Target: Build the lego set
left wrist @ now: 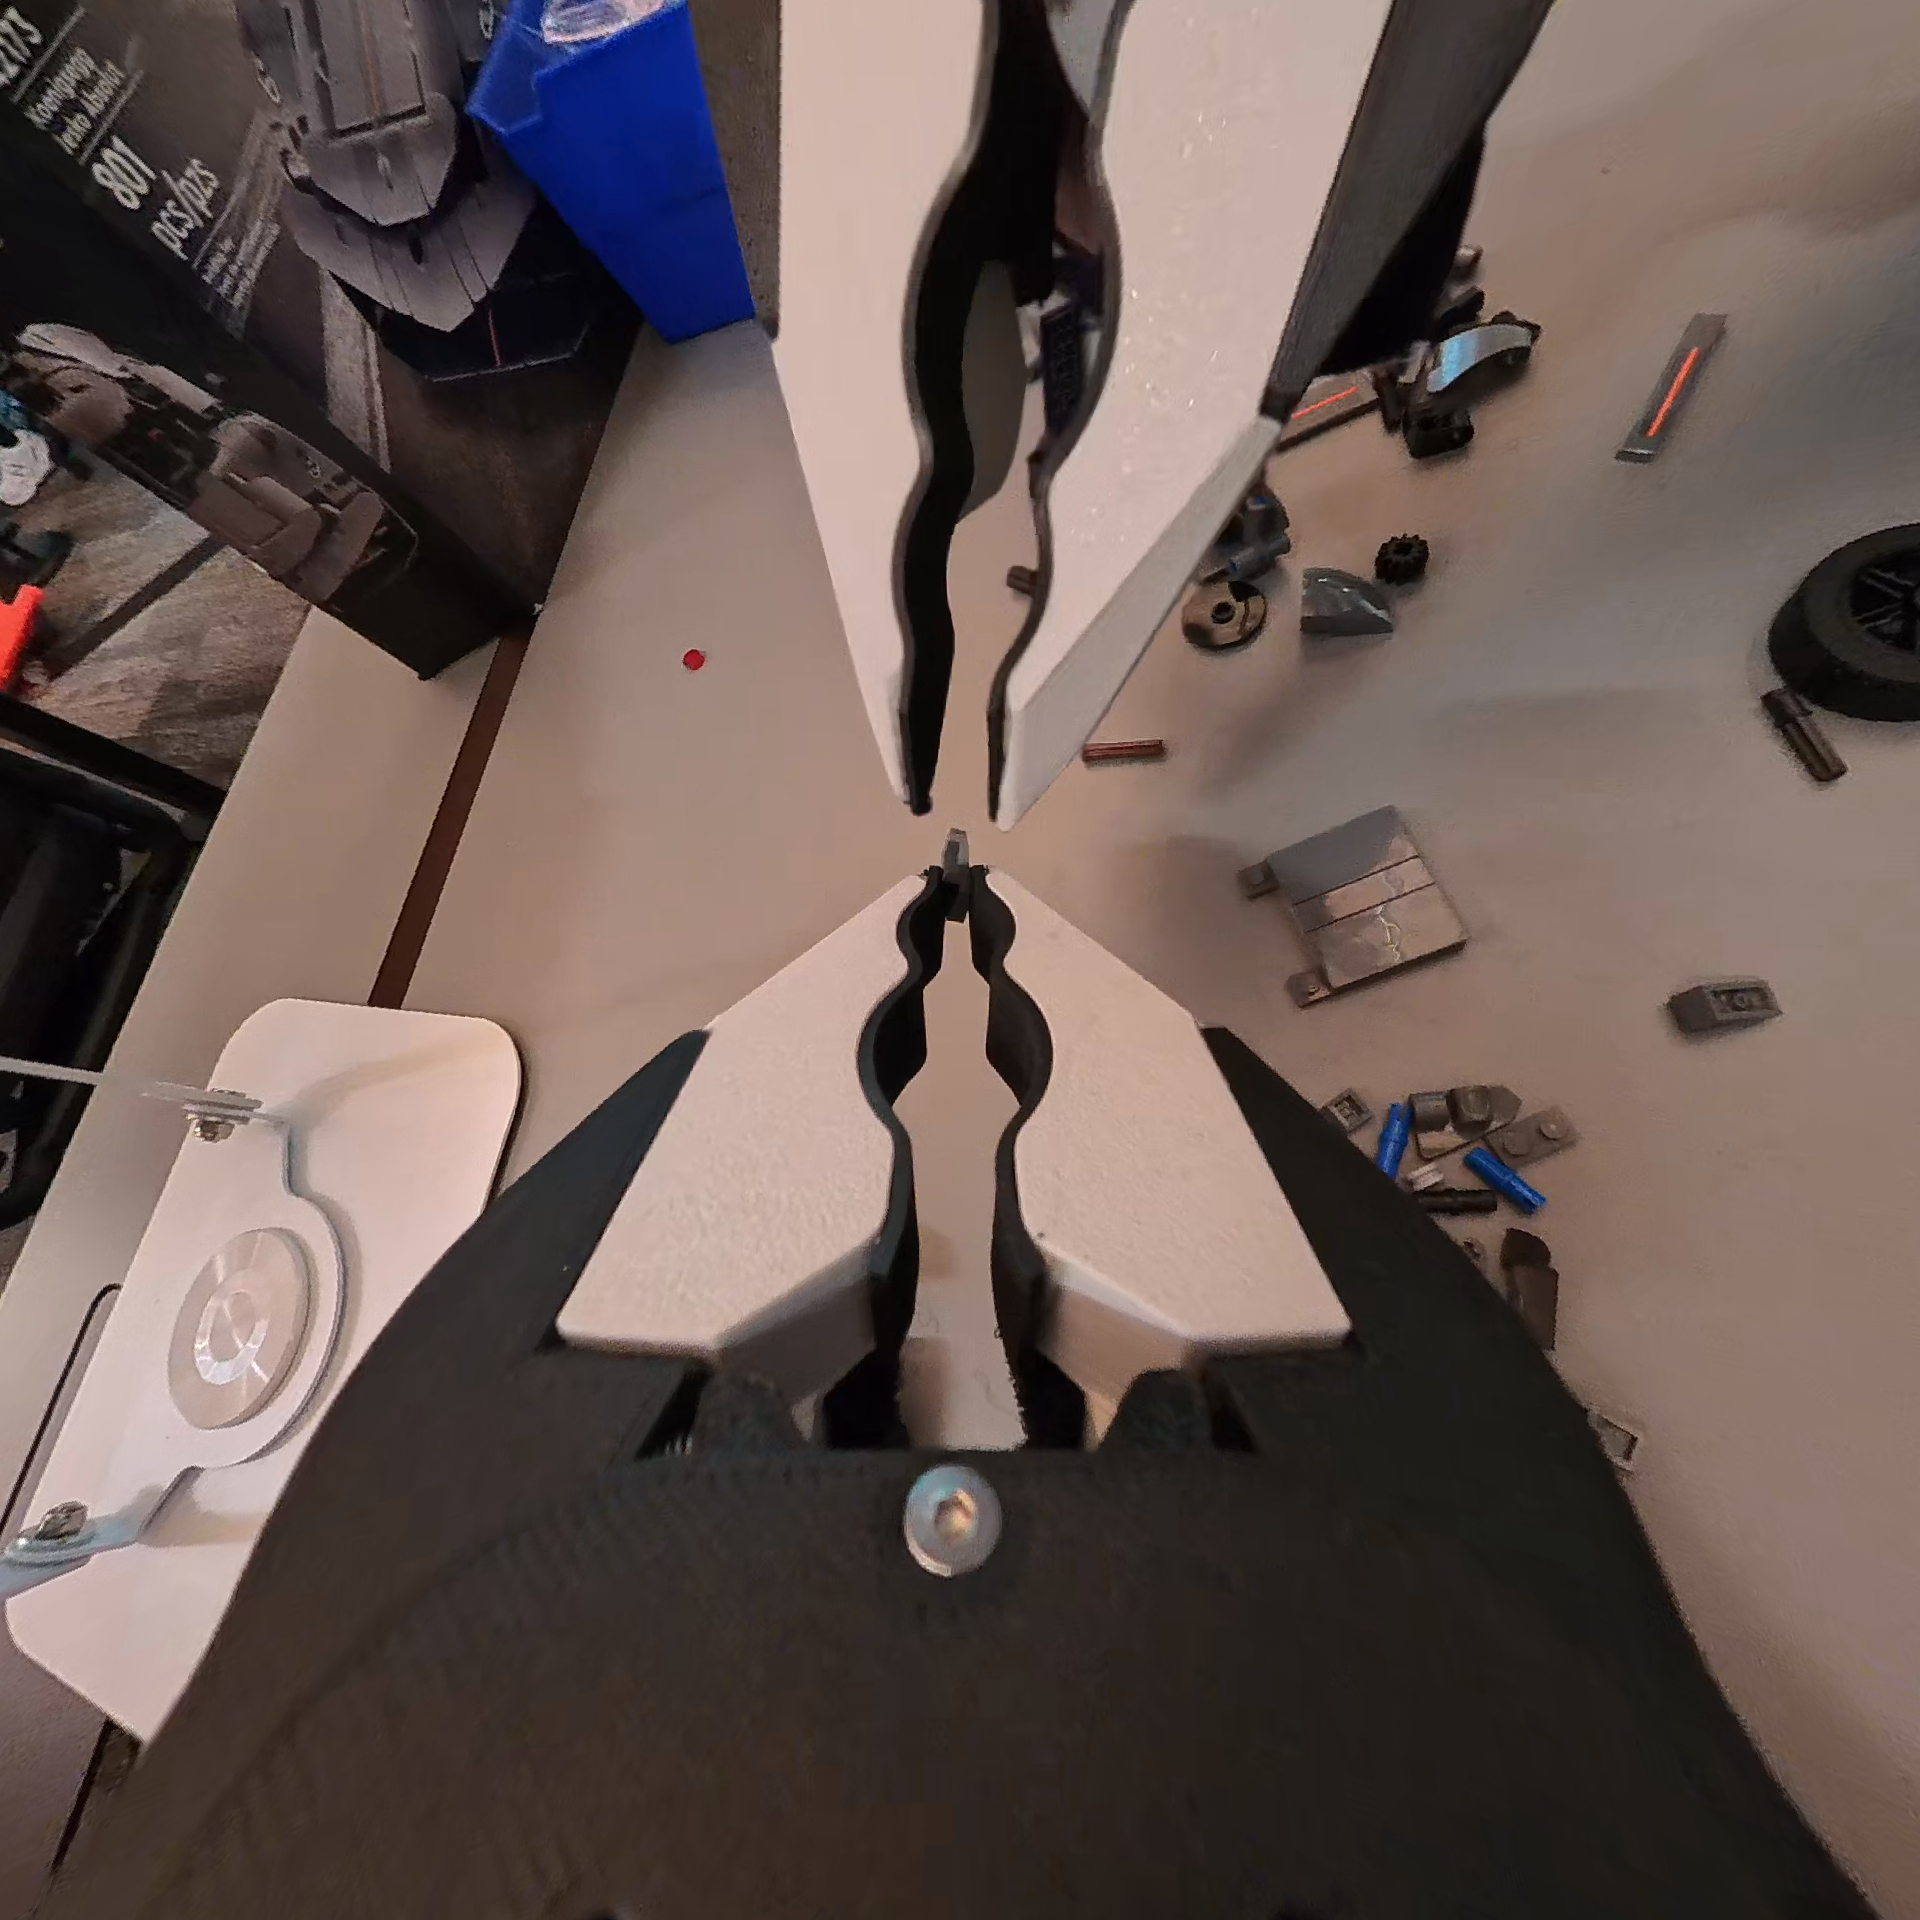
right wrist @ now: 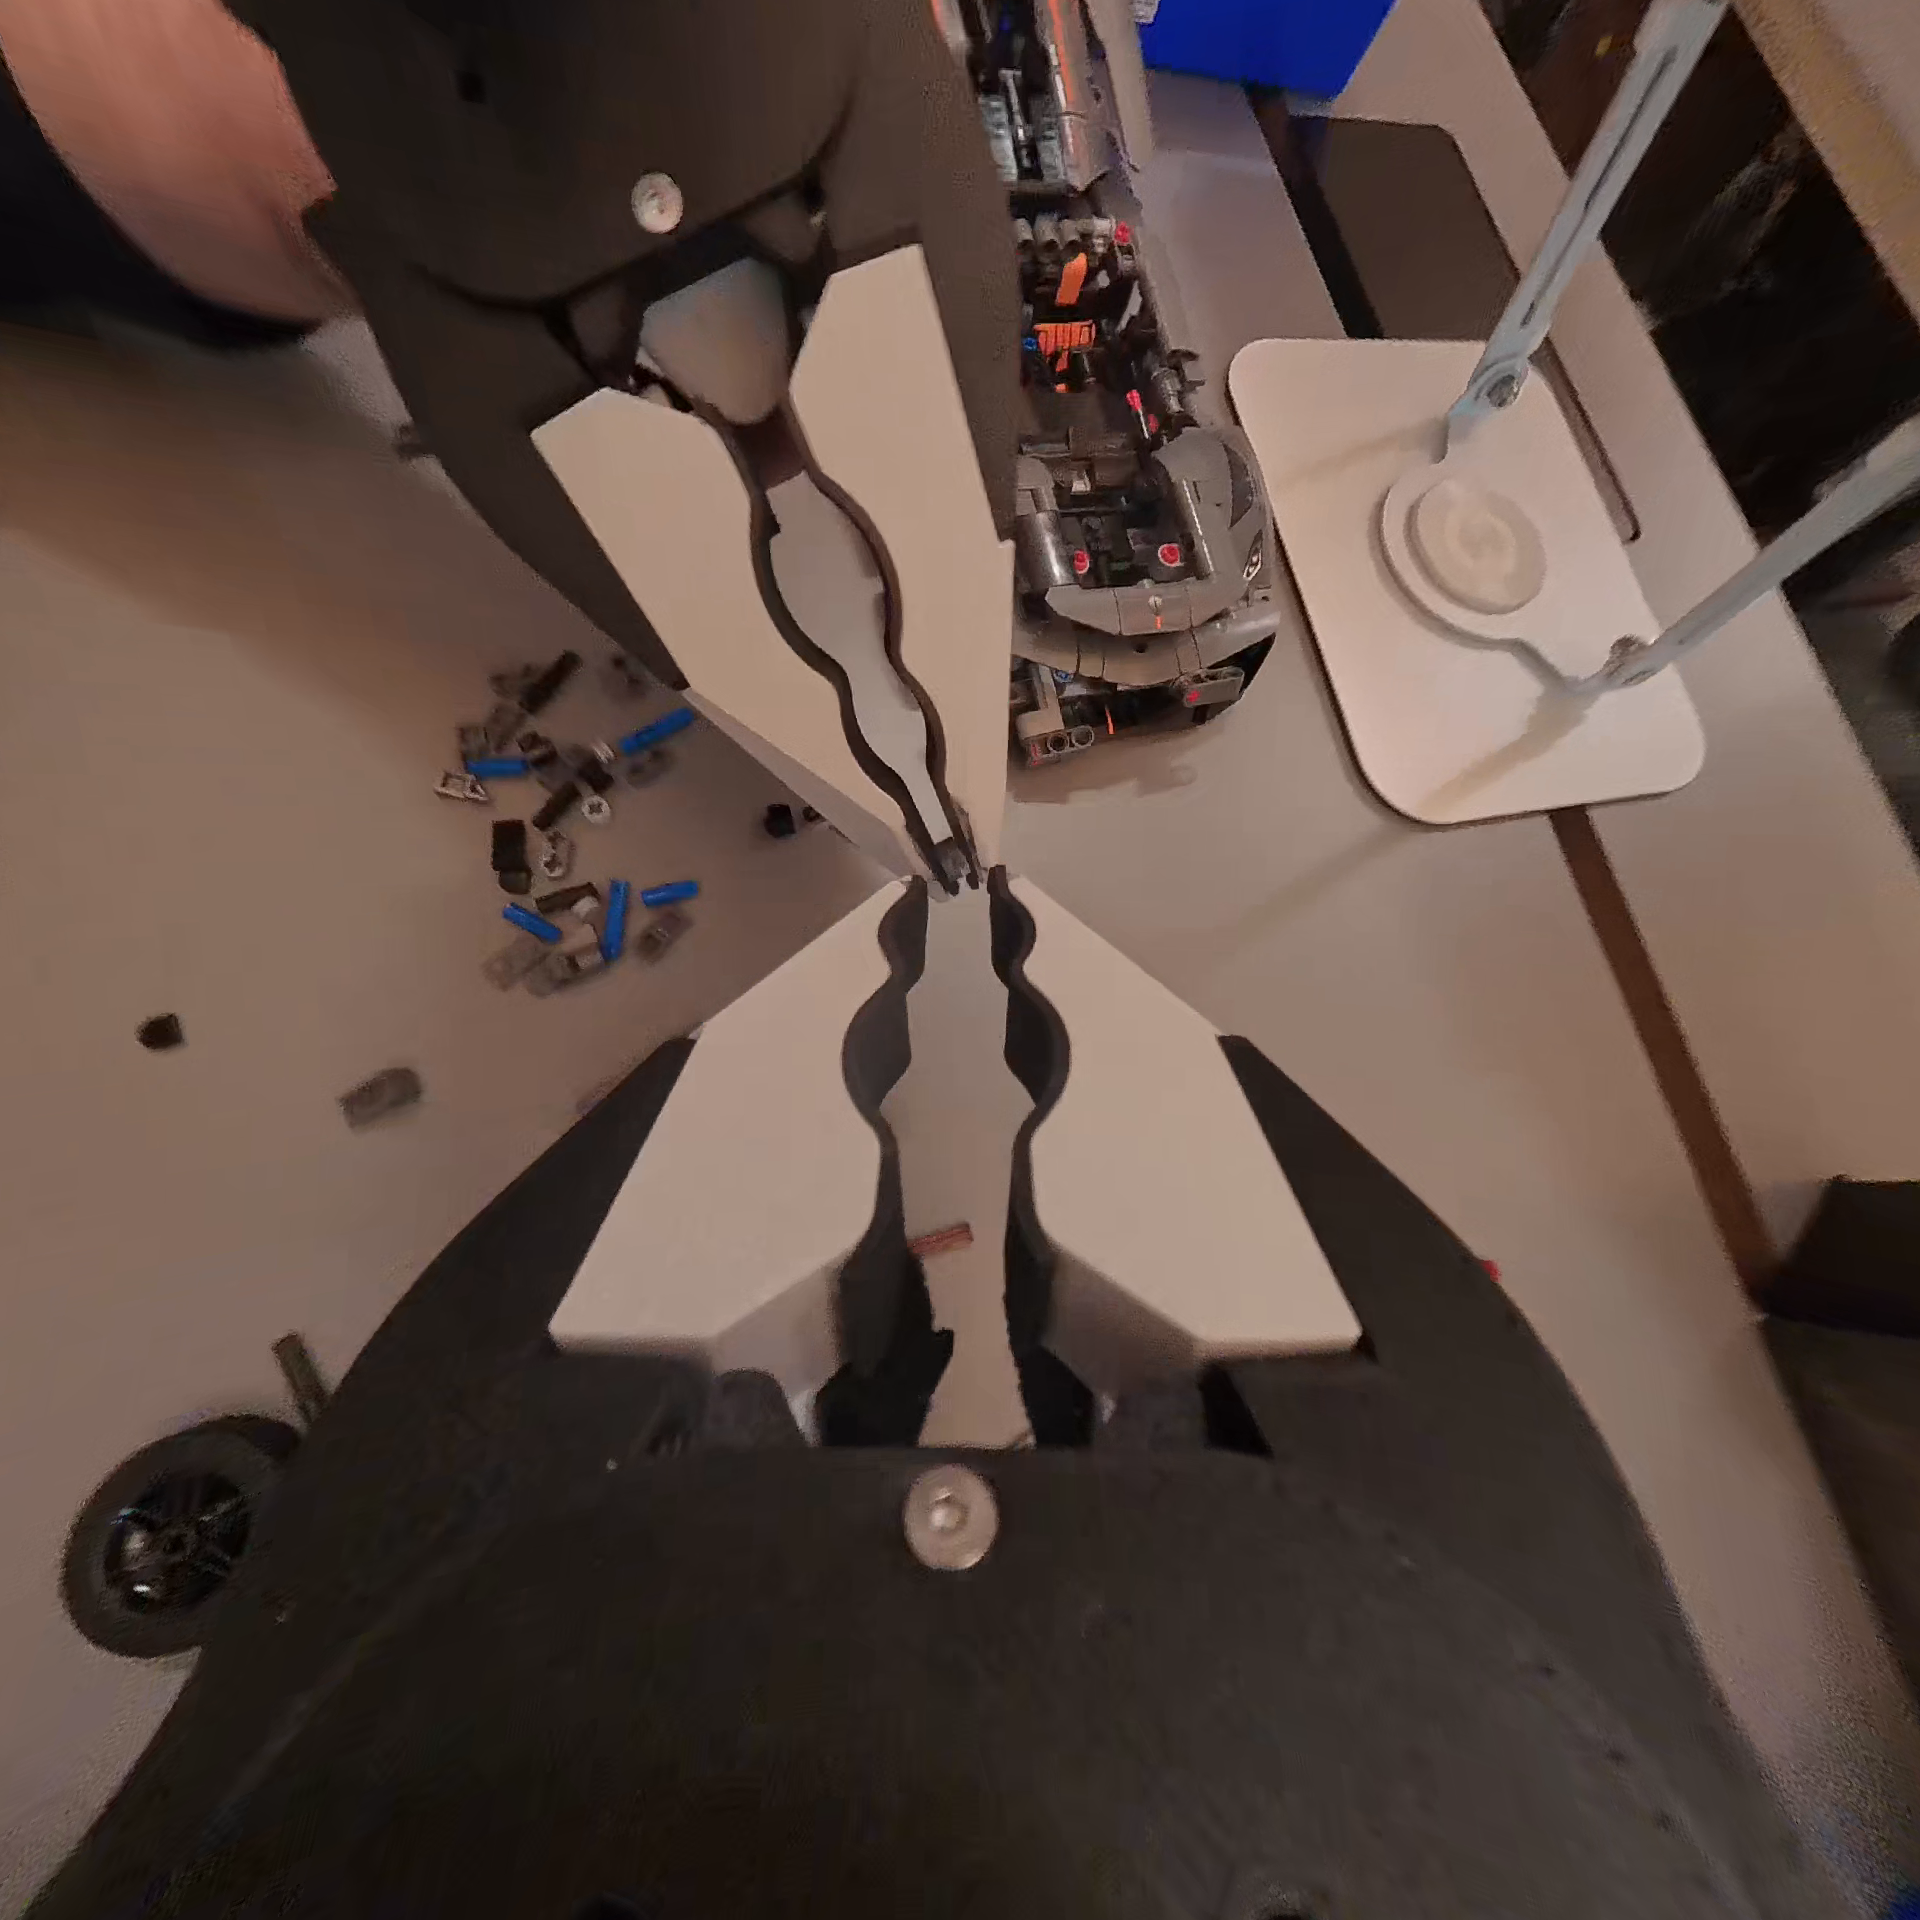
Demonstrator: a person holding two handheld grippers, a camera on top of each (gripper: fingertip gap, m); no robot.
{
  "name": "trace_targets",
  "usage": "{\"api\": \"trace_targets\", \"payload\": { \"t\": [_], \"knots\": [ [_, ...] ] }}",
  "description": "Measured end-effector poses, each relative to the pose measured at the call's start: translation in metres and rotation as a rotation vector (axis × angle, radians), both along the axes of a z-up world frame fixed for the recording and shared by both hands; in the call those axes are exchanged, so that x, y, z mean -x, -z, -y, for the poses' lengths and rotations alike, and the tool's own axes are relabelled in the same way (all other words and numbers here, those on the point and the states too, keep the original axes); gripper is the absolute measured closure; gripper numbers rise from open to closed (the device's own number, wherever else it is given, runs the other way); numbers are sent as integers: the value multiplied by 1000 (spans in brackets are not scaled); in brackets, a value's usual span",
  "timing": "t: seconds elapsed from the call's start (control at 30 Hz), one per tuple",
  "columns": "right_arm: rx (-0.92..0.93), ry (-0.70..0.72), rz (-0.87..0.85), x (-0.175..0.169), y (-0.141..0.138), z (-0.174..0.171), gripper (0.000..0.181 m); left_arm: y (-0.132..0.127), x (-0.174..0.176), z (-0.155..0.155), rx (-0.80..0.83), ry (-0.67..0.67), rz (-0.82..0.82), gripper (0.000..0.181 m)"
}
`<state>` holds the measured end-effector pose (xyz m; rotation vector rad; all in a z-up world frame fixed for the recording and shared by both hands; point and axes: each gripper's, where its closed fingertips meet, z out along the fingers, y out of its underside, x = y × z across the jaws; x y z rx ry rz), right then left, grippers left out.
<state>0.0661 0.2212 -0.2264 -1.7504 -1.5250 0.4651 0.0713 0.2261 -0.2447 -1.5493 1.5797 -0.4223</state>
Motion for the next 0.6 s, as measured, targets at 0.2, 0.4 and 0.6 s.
{"api": "trace_targets", "payload": {
  "t": [0.2, 0.4, 0.6],
  "knots": [
    [-73, -23, 103, 0, 13, 1, 177, 4, -2, 5, -13, 27, -32, 180],
    [-105, -43, 136, 0, 17, 3, 180, 7, -2, 7, -5, 38, -48, 180],
    [-121, -46, 149, -1, 17, 3, 174, 11, -1, 8, 6, 45, -66, 180]
  ]
}}
